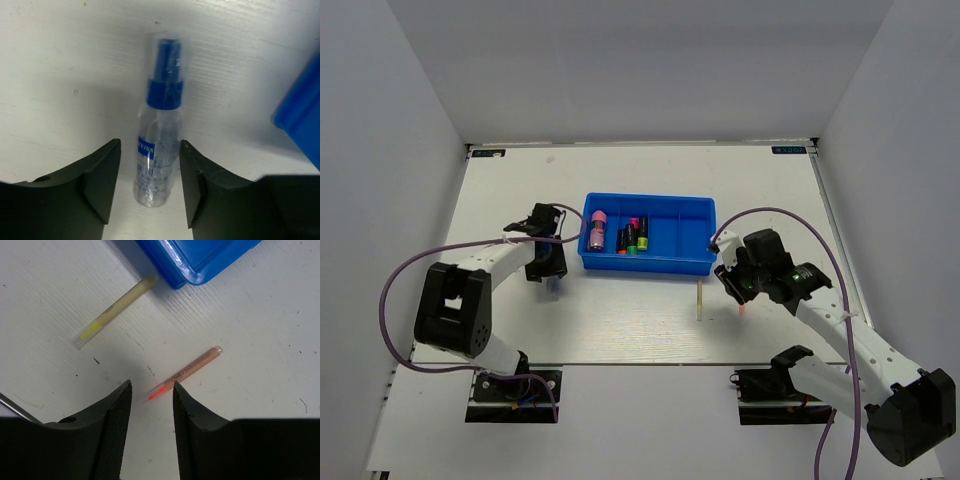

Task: Sort the stationery into containers
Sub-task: Pick up the stationery from the center of the board.

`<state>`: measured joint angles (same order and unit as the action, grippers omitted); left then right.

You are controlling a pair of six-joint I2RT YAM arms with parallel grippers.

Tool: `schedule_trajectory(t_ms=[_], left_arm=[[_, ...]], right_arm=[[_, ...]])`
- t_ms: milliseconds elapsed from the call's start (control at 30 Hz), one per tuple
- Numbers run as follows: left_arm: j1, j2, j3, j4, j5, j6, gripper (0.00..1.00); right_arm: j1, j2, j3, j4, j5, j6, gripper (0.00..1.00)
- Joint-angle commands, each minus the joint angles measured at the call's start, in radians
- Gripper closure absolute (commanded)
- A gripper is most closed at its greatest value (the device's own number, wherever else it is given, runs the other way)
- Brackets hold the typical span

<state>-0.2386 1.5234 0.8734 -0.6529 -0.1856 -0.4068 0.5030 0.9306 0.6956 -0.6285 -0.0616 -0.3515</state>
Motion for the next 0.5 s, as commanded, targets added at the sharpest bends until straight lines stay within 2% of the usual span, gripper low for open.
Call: schedule_trajectory(t_ms=[0, 200, 233, 300, 333, 400, 467], left_arm=[[-0.019, 0.018, -0.014, -0.001, -0.109, 0.003, 0.4], [-0.019, 0.04, -0.034, -0.024, -0.155, -0.016, 0.49], [-0.019, 0.043, -0.031, -0.034, -0.161, -0.018, 0.6], [-0.021, 0.052, -0.028, -0.045, -0.166, -0.03, 0.76], [-0.021, 0.053, -0.025, -0.06, -0.176, -0.033, 0.89], [-0.021, 0.047, -0.004, -0.088, -0.184, -0.046, 0.98], [-0.016, -0.014, 0.021, -0.132, -0.187, -0.063, 1.0]], right_arm=[[-0.004, -0.016, 0.01, 0.012, 0.0, -0.014, 0.58], [-0.004, -0.021, 0.01, 0.013, -0.003, -0.015, 0.58], [-0.001, -0.024, 0.008, 0.013, -0.004, -0.015, 0.58], [-0.003, -0.024, 0.008, 0.012, -0.004, -0.017, 0.58], [-0.006, -0.027, 0.007, 0.013, -0.004, -0.015, 0.58], [-0.006, -0.032, 0.007, 0.013, -0.006, -0.015, 0.58], [-0.007, -0.036, 0.004, 0.013, -0.004, -0.017, 0.49]])
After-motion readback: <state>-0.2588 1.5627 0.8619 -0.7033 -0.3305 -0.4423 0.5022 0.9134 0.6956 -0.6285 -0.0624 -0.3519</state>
